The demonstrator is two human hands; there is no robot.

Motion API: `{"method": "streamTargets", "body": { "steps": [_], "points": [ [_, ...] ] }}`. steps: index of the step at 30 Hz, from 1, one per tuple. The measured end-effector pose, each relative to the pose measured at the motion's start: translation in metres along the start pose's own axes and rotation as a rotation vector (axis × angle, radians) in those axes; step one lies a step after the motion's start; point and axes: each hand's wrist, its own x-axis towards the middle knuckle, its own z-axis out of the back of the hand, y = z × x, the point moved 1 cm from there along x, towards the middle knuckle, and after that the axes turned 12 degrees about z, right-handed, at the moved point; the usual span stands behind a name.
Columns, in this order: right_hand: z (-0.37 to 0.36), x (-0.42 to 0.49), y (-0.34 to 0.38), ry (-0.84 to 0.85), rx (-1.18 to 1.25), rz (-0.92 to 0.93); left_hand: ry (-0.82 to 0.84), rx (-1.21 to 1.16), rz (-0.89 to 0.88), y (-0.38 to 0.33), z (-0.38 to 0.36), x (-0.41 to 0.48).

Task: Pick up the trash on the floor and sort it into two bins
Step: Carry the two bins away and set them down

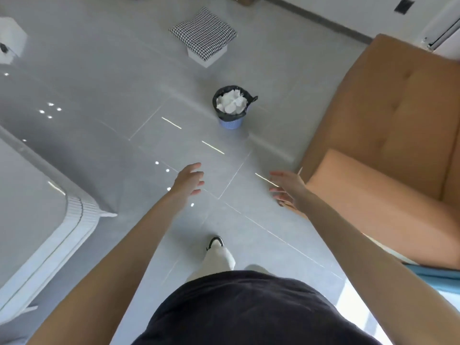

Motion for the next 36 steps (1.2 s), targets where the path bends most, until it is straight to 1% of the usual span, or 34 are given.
{"method": "streamTargets", "body": {
  "steps": [6, 10, 14, 20, 23, 25, 27, 29, 32, 36],
  "points": [
    [-0.008, 0.102, 0.083, -0.097, 0.048, 0.003, 0.019, 0.048, 0.008, -0.135, 0.006, 0.083],
    [-0.011, 0.180, 0.119, -0.133, 0.062, -0.025, 0.072, 0.038, 0.043, -0.203, -0.001, 0.142],
    [-0.019, 0.277, 0.148, -0.147, 0.073, -0.057, 0.092, 0.046, 0.074, -0.272, -0.010, 0.216],
    [-0.033, 0.412, 0.198, -0.121, 0.061, -0.145, 0.056, 0.135, 0.082, -0.365, -0.022, 0.313],
    [-0.038, 0.465, 0.216, -0.113, 0.047, -0.178, 0.101, 0.126, 0.165, -0.407, -0.034, 0.362],
    [-0.041, 0.494, 0.222, -0.122, 0.057, -0.203, 0.074, 0.146, 0.206, -0.429, -0.045, 0.394],
    [-0.046, 0.526, 0.219, -0.144, 0.075, -0.255, 0.039, 0.237, 0.208, -0.443, -0.053, 0.432],
    [-0.054, 0.555, 0.209, -0.173, 0.090, -0.308, 0.045, 0.346, 0.192, -0.450, -0.059, 0.470],
    [-0.065, 0.601, 0.185, -0.220, 0.104, -0.356, 0.048, 0.510, 0.164, -0.454, -0.061, 0.532],
    [-0.084, 0.669, 0.145, -0.303, 0.096, -0.401, 0.034, 0.647, 0.160, -0.453, -0.070, 0.628]
  ]
}}
